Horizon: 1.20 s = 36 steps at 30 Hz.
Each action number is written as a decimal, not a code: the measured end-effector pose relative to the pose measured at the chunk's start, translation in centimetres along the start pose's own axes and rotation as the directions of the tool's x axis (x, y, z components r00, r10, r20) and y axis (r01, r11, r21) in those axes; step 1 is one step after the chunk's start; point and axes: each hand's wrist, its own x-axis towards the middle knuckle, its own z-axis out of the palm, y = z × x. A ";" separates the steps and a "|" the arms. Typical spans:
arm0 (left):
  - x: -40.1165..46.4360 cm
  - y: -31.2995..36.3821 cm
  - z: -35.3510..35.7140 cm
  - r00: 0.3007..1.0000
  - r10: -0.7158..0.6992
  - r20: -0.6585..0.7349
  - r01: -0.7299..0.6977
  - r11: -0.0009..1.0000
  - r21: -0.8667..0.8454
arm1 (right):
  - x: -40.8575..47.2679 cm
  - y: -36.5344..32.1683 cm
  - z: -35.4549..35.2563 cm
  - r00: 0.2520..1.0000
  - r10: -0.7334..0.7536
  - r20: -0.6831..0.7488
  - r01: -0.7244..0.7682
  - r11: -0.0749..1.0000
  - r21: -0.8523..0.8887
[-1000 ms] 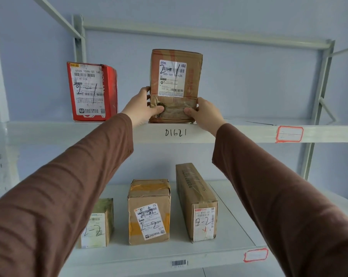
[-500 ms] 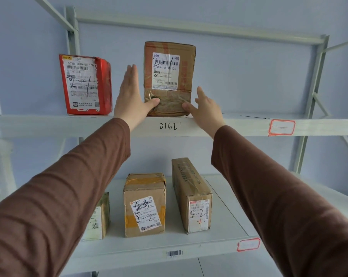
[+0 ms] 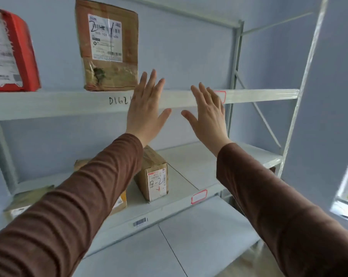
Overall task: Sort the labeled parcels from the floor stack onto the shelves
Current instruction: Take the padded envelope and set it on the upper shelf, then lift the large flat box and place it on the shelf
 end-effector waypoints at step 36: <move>-50.6 65.9 -30.9 0.248 0.962 0.118 -0.383 0.209 -0.900 | -79.0 -19.3 -56.9 0.152 0.897 -0.415 -0.645 -0.228 -0.729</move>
